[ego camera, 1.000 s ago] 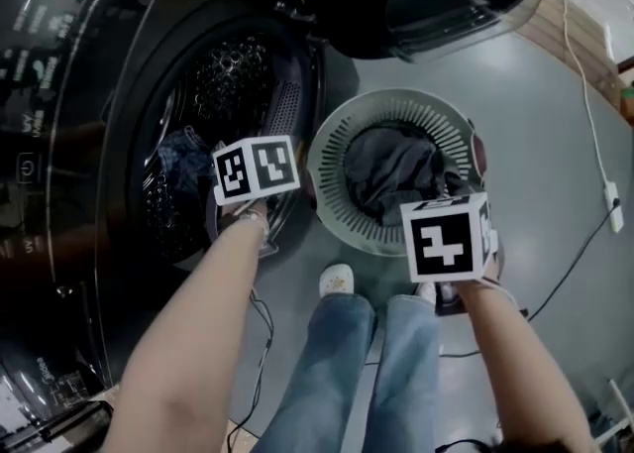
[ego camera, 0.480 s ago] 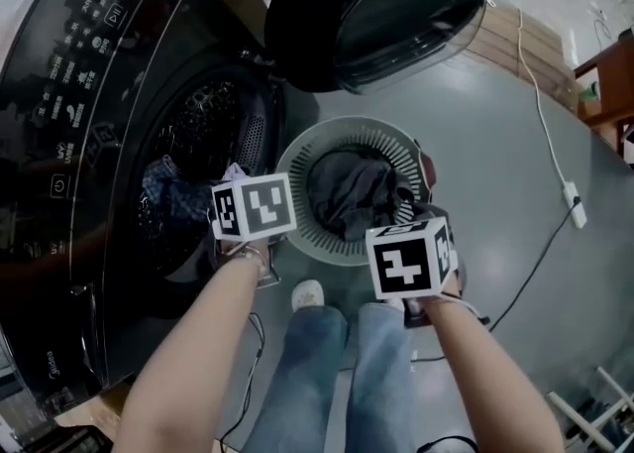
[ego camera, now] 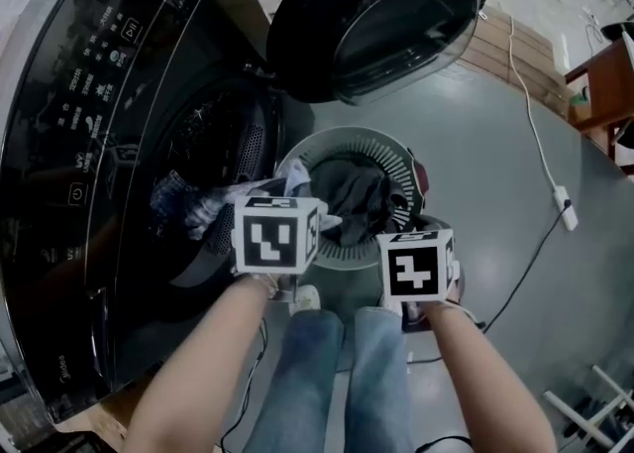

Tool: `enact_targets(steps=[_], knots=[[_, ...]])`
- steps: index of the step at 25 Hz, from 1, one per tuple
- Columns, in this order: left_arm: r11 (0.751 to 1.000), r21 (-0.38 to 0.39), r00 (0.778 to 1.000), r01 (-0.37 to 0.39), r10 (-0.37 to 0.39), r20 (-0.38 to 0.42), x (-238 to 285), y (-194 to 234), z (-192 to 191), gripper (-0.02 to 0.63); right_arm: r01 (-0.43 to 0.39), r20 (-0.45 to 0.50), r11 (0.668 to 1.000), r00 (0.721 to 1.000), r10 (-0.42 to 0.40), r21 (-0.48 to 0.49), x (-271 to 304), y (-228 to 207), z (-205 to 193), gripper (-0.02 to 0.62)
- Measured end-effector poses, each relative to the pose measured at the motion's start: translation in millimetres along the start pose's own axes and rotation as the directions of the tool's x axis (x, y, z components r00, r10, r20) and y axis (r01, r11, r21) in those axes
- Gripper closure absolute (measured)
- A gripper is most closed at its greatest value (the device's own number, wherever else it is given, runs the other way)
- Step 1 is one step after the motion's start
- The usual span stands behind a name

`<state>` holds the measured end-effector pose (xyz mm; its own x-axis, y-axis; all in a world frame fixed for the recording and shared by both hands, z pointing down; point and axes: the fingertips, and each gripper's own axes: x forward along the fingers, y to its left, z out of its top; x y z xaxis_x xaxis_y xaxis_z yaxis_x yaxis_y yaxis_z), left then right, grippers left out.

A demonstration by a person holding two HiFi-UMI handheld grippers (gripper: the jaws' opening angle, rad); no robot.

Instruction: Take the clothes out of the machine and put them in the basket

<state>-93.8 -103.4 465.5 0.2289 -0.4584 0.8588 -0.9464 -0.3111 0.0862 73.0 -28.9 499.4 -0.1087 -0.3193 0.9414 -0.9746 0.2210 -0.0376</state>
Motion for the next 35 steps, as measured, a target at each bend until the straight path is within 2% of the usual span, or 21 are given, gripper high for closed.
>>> enact_targets(steps=[3, 6, 8, 10, 12, 13, 18, 20, 21, 22, 23, 24, 31, 35], knots=[[0.997, 0.004, 0.997, 0.075, -0.075, 0.036, -1.4, -23.8, 12.5, 0.571, 0.003, 0.006, 1.000, 1.000, -0.003, 0.024, -2.8, -2.9, 4.6, 0.464], [0.985, 0.005, 0.982, 0.173, -0.172, 0.083, -5.9, -45.6, 27.0, 0.571, 0.002, 0.004, 0.999, 1.000, -0.002, 0.040, -3.8, -6.0, 6.1, 0.472], [0.971, 0.029, 0.964, 0.236, -0.238, 0.118, -10.8, -59.0, 37.4, 0.571, 0.009, -0.010, 0.999, 1.000, -0.009, 0.050, -3.7, -10.3, 3.1, 0.477], [0.949, 0.049, 0.937, 0.310, -0.314, 0.152, -16.7, -72.3, 46.5, 0.571, 0.013, -0.017, 0.998, 1.000, -0.012, 0.058, -3.7, -13.8, 0.7, 0.480], [0.923, 0.041, 0.907, 0.383, -0.384, 0.176, -21.4, -83.6, 52.1, 0.571, 0.012, -0.018, 0.998, 1.000, -0.011, 0.063, -2.9, -15.3, -0.8, 0.483], [0.918, 0.031, 0.901, 0.396, -0.395, 0.178, -21.5, -86.1, 52.6, 0.571, 0.011, -0.018, 0.998, 1.000, -0.010, 0.065, -2.4, -15.6, -1.3, 0.485], [0.932, 0.033, 0.921, 0.360, -0.361, 0.147, -13.5, -82.0, 42.9, 0.569, 0.009, -0.018, 0.998, 1.000, -0.007, 0.064, -0.8, -13.5, -2.5, 0.488], [0.947, 0.034, 0.939, 0.319, -0.321, 0.123, -6.7, -77.6, 36.5, 0.569, 0.008, -0.010, 0.998, 1.000, -0.007, 0.061, 1.0, -12.8, -1.8, 0.488], [0.956, 0.029, 0.950, 0.291, -0.292, 0.109, -1.6, -74.2, 32.9, 0.545, 0.008, -0.006, 0.998, 1.000, -0.007, 0.061, 2.4, -12.3, -1.8, 0.488], [0.962, 0.020, 0.957, 0.271, -0.271, 0.099, 3.5, -71.4, 29.6, 0.411, 0.010, -0.007, 0.998, 1.000, -0.010, 0.059, 4.0, -11.9, -2.4, 0.488], [0.965, 0.007, 0.961, 0.261, -0.261, 0.091, 7.7, -69.6, 26.6, 0.202, 0.015, -0.012, 0.998, 1.000, -0.014, 0.054, 5.2, -11.8, -3.8, 0.488], [0.967, -0.003, 0.963, 0.257, -0.255, 0.084, 10.4, -68.5, 23.8, 0.149, 0.020, -0.020, 0.999, 1.000, -0.019, 0.048, 5.8, -11.9, -5.7, 0.488], [0.977, 0.014, 0.976, 0.213, -0.213, 0.039, 18.2, -58.2, 2.2, 0.149, 0.020, -0.034, 0.999, 0.999, -0.019, 0.043, 10.5, -12.5, -14.5, 0.488], [0.988, 0.024, 0.988, 0.155, -0.156, 0.013, 31.1, -36.0, -21.6, 0.149, 0.022, -0.029, 0.999, 0.999, -0.021, 0.038, 22.8, -11.4, -19.3, 0.488]])
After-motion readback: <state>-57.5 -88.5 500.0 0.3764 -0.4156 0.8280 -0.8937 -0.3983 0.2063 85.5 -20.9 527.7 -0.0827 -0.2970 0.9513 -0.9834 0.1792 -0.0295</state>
